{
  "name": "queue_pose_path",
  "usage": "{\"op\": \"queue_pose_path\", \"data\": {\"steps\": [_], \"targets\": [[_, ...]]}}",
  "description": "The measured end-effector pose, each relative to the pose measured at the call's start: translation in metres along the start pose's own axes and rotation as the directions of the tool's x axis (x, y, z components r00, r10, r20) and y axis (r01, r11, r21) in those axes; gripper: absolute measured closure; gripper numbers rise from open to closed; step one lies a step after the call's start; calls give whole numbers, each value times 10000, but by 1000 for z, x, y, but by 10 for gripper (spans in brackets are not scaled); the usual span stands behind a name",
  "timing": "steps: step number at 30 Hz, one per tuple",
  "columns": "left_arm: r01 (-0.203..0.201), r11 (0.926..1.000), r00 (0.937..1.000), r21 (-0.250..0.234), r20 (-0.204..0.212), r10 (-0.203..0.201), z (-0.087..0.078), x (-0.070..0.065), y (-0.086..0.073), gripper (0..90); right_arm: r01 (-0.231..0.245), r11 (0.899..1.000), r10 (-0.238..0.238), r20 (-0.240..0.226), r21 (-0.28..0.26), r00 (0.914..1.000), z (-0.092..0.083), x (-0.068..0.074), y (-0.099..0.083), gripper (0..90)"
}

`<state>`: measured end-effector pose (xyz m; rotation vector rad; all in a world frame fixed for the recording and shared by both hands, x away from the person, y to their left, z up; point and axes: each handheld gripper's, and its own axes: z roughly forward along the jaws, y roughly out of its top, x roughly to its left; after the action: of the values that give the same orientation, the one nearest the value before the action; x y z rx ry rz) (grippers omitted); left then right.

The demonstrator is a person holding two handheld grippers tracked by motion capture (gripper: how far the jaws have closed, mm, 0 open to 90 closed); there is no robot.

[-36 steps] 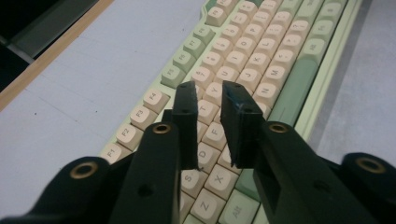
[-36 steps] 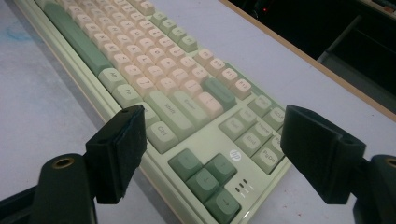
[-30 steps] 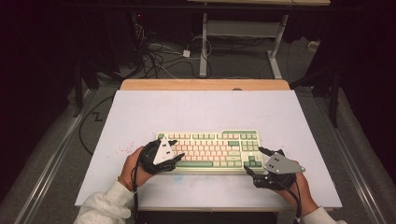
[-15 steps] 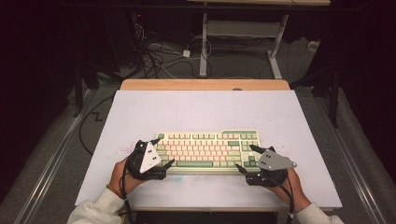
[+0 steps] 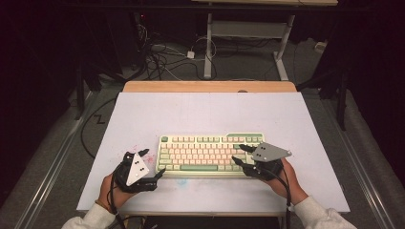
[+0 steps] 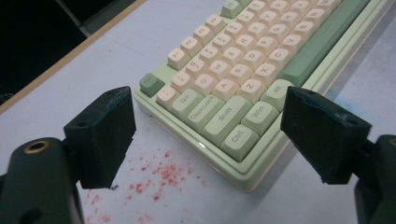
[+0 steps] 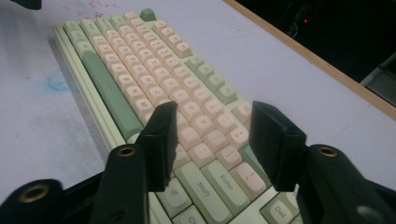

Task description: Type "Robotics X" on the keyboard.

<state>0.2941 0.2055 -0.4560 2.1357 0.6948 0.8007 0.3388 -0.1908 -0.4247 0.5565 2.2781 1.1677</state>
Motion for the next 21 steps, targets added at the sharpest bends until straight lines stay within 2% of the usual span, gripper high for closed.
{"op": "queue_pose_path", "data": {"steps": [4,7,12,14,21], "targets": [[149,9999,9998,9,90,-149,-1,1,-3,174,-173,9990,184,-259,414,9995,11,-2,5,796],[141,9998,9998,108,142,-143,-1,1,-5,174,-231,9976,261,-463,650,9986,19,-4,11,886],[155,9999,9997,69,202,-156,0,0,-5,175,-148,9947,224,-745,1018,9970,37,-3,20,900],[137,9999,9999,-27,51,-137,0,0,-5,175,-81,9933,168,-752,1154,9970,44,-2,24,900],[218,9997,9998,-101,27,-218,1,2,-6,175,107,9865,46,-924,1637,9957,67,2,30,900]]}}
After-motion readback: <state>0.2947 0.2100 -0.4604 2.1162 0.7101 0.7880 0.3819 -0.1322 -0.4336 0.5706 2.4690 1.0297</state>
